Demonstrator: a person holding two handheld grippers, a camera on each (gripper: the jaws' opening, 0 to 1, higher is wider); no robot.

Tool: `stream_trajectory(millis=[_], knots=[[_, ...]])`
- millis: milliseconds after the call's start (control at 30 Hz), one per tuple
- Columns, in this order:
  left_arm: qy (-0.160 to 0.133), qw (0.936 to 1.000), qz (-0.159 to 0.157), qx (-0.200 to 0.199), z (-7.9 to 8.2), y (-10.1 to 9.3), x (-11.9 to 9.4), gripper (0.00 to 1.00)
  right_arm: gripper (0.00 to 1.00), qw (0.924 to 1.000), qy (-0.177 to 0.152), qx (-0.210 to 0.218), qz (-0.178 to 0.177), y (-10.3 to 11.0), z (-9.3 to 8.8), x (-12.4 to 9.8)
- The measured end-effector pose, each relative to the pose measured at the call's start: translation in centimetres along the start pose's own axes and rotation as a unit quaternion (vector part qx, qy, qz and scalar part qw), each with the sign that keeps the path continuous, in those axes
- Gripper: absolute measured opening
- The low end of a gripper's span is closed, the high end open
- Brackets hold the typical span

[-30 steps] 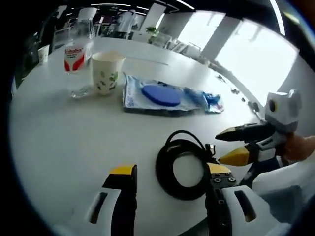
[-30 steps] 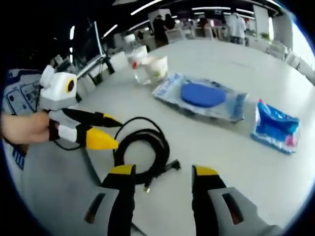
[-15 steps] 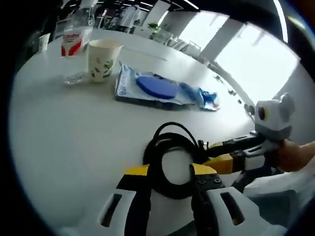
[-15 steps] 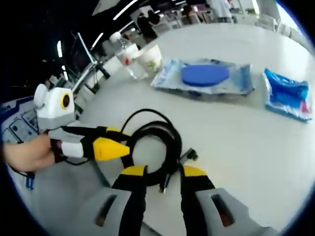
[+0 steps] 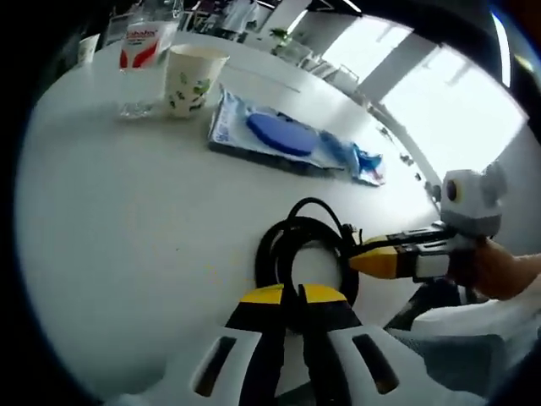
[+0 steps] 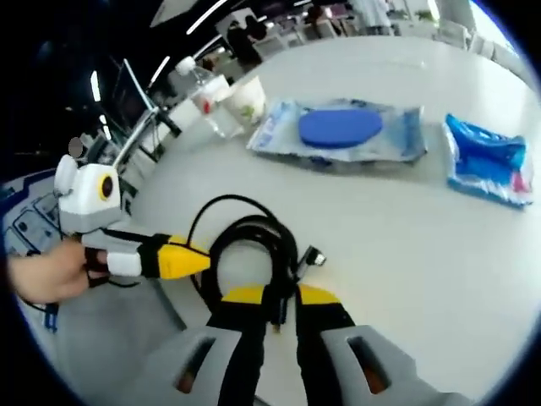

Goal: Arrange the tabletop items into an orderly group along one side of the table until the central work area is clear of visible clutter.

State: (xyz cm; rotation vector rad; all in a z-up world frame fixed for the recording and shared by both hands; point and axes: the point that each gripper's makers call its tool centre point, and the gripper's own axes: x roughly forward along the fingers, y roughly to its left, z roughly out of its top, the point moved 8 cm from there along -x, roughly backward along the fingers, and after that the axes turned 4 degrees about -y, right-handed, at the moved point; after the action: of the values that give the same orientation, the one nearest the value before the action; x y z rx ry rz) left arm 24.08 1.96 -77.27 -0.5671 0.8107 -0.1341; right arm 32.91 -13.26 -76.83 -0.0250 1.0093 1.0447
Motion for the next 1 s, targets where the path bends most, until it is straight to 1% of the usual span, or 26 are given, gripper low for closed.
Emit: stream_trajectory(millis=[133, 233, 400, 433, 533, 667, 800, 867, 933, 1000], knots=[[0.001, 1.0, -0.007, -0.001, 0.2, -0.9, 0.1, 0.0, 0.08, 0.9999, -0.008, -0.014, -0.003, -0.4, 0.4, -0.9], [0.002, 0.9999, -0.012, -0.001, 0.6, -1.5, 0.5, 0.0, 0.08, 0.9997, -0.018, -0.013, -0.006, -0.8, 0.8, -1.6], [0.005, 0.9993, -0.029, 0.022, 1.7, -3.4, 1.4, 0.01, 0.08, 0.9988, -0.039, -0.021, -0.02, -1.9, 1.3, -3.4], [0.005, 0.999, -0.033, 0.029, 2.0, -3.8, 1.6, 0.01, 0.08, 0.9986, -0.044, -0.016, -0.024, -2.1, 1.4, -3.6], [0.008, 0.9983, -0.041, 0.04, 2.5, -4.8, 2.3, 0.01, 0.08, 0.998, -0.055, -0.006, -0.032, -3.2, 1.6, -4.5], [0.015, 0.9963, -0.059, 0.06, 3.4, -6.7, 3.8, 0.01, 0.08, 0.9961, -0.07, 0.011, -0.053, -5.1, 1.6, -6.2], [0.029, 0.9922, -0.078, 0.092, 4.3, -8.8, 5.8, 0.01, 0.08, 0.9943, -0.077, 0.02, -0.071, -7.0, 1.6, -7.6], [0.031, 0.9909, -0.086, 0.099, 4.9, -9.9, 6.8, 0.01, 0.08, 0.9927, -0.084, 0.029, -0.082, -8.2, 1.7, -8.4], [0.032, 0.9897, -0.091, 0.106, 5.5, -10.8, 7.6, 0.0, 0.08, 0.9909, -0.092, 0.035, -0.092, -9.4, 1.9, -9.1], [0.038, 0.9869, -0.093, 0.126, 6.0, -11.8, 8.7, 0.0, 0.08, 0.9892, -0.097, 0.041, -0.102, -10.4, 1.9, -9.7]])
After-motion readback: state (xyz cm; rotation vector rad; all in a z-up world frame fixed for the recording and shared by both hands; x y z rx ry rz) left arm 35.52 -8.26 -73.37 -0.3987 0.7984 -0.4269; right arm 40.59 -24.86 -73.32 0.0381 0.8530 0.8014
